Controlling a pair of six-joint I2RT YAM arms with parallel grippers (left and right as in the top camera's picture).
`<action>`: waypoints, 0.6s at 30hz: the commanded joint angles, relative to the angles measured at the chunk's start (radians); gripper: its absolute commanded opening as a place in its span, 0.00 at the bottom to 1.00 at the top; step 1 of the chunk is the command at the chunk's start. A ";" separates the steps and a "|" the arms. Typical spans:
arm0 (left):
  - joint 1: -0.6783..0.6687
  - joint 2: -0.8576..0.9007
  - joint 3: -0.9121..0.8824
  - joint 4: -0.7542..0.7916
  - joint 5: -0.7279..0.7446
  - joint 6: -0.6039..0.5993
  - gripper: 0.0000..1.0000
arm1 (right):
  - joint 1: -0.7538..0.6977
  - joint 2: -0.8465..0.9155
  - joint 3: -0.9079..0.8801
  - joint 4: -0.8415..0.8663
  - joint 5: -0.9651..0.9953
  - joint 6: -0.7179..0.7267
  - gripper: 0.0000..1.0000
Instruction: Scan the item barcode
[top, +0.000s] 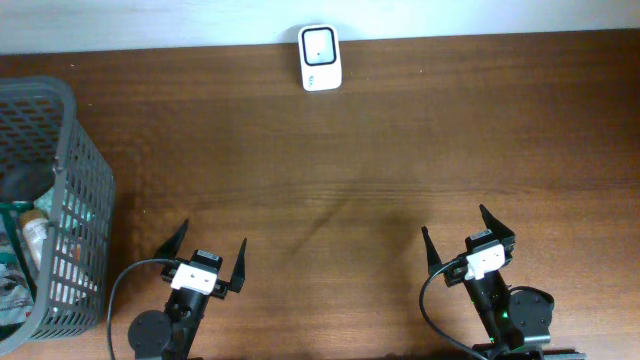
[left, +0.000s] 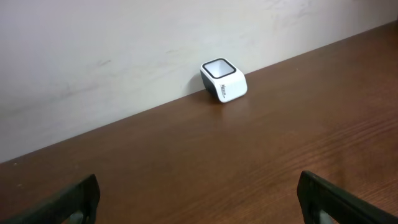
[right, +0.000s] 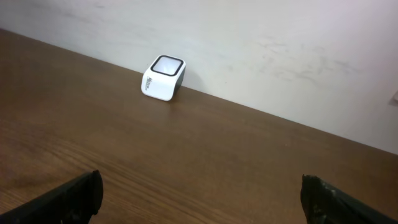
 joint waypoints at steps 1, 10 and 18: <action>0.000 -0.008 -0.001 -0.009 -0.003 0.008 0.99 | 0.008 -0.012 -0.005 -0.006 0.005 0.004 0.98; 0.000 -0.008 -0.001 -0.009 -0.003 0.008 0.99 | 0.008 -0.012 -0.005 -0.006 0.005 0.004 0.98; 0.000 -0.008 -0.001 -0.009 -0.011 0.009 0.99 | 0.008 -0.012 -0.005 -0.006 0.005 0.004 0.98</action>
